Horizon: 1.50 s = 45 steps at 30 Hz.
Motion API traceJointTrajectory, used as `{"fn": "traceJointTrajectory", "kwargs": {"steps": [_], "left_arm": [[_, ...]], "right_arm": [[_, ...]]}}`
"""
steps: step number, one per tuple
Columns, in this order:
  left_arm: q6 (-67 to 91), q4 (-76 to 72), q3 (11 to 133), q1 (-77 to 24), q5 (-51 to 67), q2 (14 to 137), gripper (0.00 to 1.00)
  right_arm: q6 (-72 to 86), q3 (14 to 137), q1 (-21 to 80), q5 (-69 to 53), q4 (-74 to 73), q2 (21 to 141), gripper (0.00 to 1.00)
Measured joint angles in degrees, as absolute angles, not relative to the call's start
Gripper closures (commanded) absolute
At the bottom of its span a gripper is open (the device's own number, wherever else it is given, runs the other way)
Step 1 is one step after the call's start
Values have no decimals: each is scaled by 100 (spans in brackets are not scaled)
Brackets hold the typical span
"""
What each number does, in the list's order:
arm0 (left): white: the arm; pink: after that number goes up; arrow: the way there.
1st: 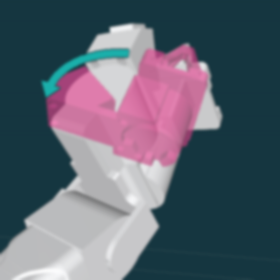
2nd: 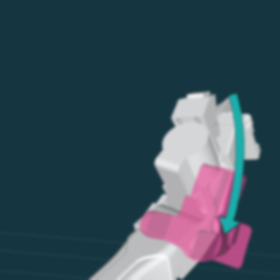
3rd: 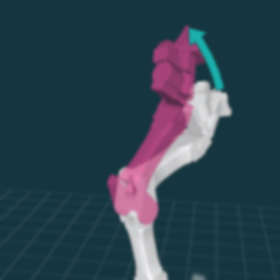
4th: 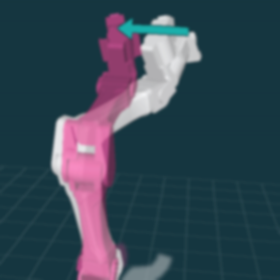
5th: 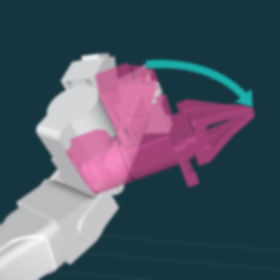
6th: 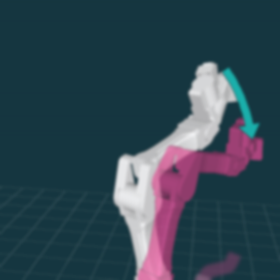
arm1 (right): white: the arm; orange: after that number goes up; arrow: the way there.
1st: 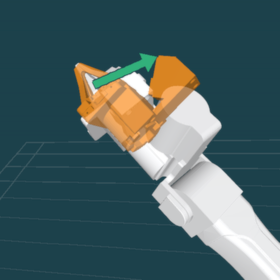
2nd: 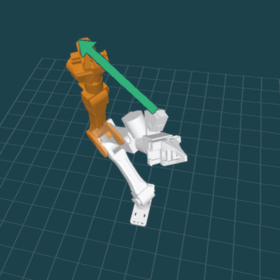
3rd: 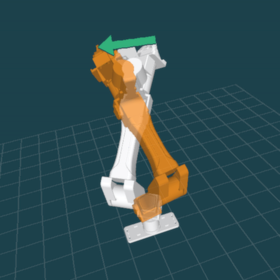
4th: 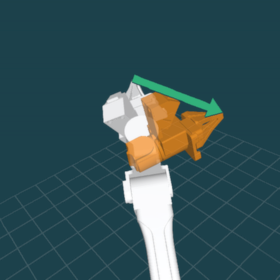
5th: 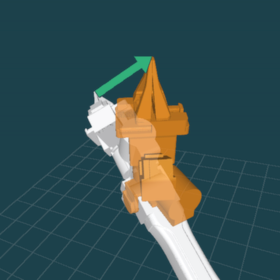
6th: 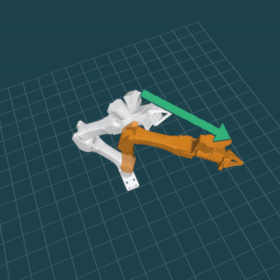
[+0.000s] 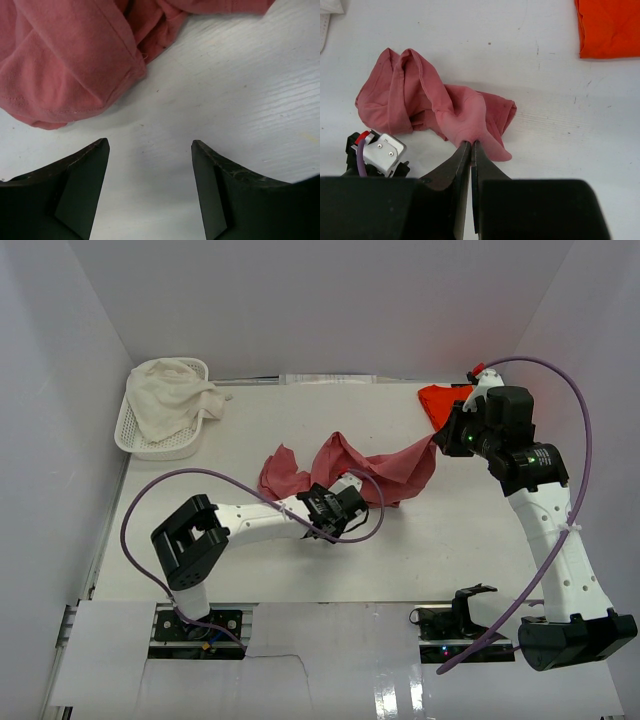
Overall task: Fold and stack the t-shirts
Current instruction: Flatten out the tshirt
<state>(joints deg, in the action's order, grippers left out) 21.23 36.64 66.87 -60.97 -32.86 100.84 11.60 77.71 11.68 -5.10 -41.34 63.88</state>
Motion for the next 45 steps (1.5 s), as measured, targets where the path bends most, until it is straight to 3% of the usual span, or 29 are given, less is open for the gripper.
{"fn": "traceJointTrajectory", "kwargs": {"steps": [13, 23, 31, 35, 39, 40, 45], "left_arm": [[1758, 2969, 7002, -6031, -3192, 10453, 22], [1529, 2814, 7118, -5083, -2735, 10569, 21], [1483, 2823, 7358, -4923, -2582, 10661, 22], [1485, 2832, 7395, -4906, -2547, 10836, 33], [1444, 2845, 7400, -4873, -2512, 10925, 37], [1444, 2847, 7400, -4864, -2512, 10936, 43], [1448, 2847, 7400, -4797, -2565, 10940, 40]], "right_arm": [[1157, 7697, 1168, -515, -4060, 6388, 92], [1153, 7655, 1168, -513, -4034, 6375, 92], [1151, 7594, 1168, -515, -4018, 6372, 92], [1149, 7594, 1168, -513, -4012, 6370, 92], [1144, 7583, 1168, -513, -4010, 6368, 92], [1142, 7577, 1168, -513, -4007, 6368, 92], [1138, 7518, 1168, -513, -4007, 6355, 92]]}}
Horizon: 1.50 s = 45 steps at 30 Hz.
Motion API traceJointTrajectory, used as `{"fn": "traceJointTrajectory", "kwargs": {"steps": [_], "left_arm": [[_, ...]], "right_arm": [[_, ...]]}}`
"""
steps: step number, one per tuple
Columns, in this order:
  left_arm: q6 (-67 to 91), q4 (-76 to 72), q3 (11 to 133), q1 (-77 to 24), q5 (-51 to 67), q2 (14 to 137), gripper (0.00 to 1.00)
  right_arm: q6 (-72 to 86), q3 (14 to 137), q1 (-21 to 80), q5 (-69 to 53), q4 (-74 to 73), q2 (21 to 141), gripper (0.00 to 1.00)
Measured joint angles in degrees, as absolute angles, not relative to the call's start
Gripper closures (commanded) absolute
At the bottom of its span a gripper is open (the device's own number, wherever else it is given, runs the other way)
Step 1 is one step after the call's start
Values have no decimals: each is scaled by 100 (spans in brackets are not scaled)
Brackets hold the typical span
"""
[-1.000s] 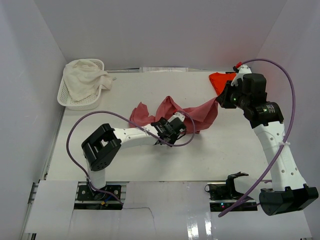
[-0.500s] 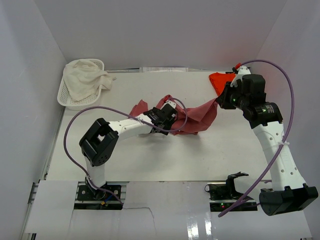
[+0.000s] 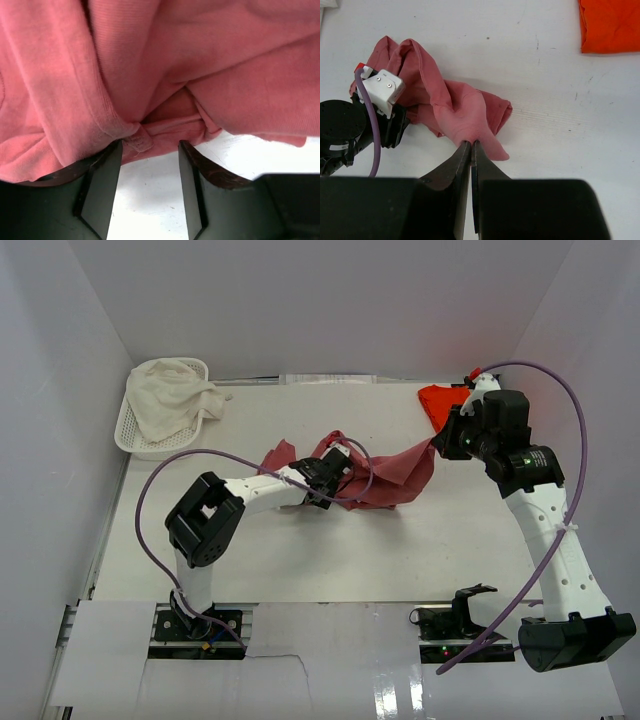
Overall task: Fold and stack the t-shirts
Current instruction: Flatten out the tshirt
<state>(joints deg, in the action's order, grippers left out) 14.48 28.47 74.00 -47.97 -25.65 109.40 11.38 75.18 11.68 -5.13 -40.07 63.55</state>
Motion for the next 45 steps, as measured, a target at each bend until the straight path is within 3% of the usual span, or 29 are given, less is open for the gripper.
{"fn": "traceJointTrajectory", "kwargs": {"steps": [5, 11, 17, 24, 37, 45], "left_arm": [[1470, 2847, 7400, -4731, -2681, 10940, 37], [1715, 2832, 7400, -4668, -2974, 10973, 42], [2078, 2703, 7400, -4661, -3356, 11227, 55], [2215, 2641, 7400, -4661, -3559, 11242, 61], [2342, 2502, 7373, -4661, -3833, 11242, 100], [2405, 2755, 7419, -4654, -3312, 11063, 100]], "right_arm": [[1138, 7518, 1168, -515, -4007, 6333, 92], [1135, 7516, 1168, -517, -4007, 6331, 92], [1135, 7516, 1168, -534, -4007, 6331, 92], [1114, 7511, 1168, -534, -4007, 6285, 92], [1085, 7505, 1168, -537, -4007, 6259, 92], [1070, 7435, 1168, -532, -4003, 6263, 92]]}}
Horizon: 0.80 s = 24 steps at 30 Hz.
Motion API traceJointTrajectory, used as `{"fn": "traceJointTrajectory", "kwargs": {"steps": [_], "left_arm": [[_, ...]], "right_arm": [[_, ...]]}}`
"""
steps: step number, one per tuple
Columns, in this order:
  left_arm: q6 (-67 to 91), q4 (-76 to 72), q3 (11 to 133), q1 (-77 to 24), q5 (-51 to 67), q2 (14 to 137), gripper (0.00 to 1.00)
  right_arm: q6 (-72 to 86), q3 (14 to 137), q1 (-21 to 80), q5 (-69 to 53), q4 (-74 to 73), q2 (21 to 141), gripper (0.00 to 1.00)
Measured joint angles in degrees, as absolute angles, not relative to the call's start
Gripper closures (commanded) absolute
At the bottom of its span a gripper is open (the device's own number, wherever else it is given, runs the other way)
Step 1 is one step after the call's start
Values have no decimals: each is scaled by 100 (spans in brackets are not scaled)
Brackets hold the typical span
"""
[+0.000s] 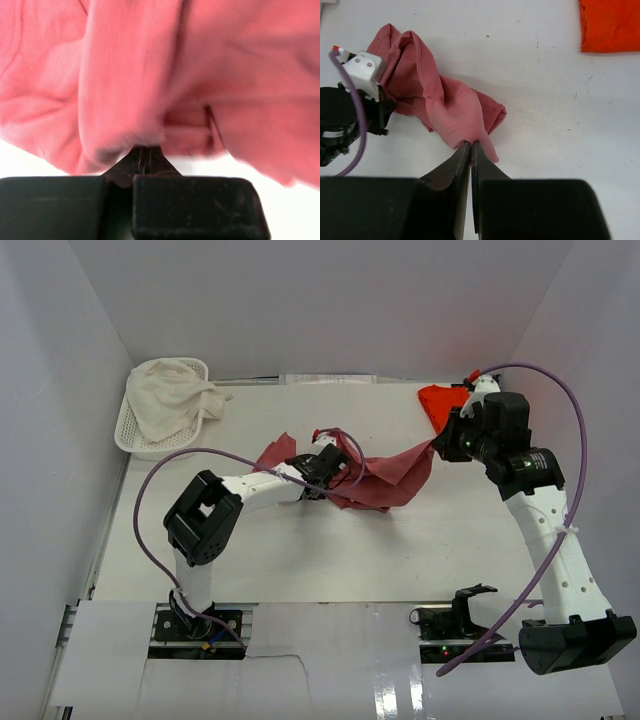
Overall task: Fold and stack the t-shirts
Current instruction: Flatten out the tshirt
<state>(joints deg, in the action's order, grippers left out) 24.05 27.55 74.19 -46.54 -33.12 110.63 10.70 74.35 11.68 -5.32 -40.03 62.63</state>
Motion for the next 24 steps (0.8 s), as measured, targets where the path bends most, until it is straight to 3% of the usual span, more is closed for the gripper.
{"fn": "traceJointTrajectory", "kwargs": {"steps": [5, 9, 15, 24], "left_arm": [[2460, 3420, 7583, -4591, -2469, 9894, 100], [2462, 4062, 8390, -4338, -1841, 8471, 100], [2416, 4890, 9513, -3879, -1831, 7164, 100], [2189, 5660, 9325, -2340, -2053, 7199, 100]], "right_arm": [[1068, 7465, 1168, -534, -3986, 6471, 92], [1041, 7653, 1168, -526, -3997, 6775, 92], [998, 8322, 1164, -510, -4016, 7277, 92], [917, 10689, 899, -838, -4372, 8440, 92]]}}
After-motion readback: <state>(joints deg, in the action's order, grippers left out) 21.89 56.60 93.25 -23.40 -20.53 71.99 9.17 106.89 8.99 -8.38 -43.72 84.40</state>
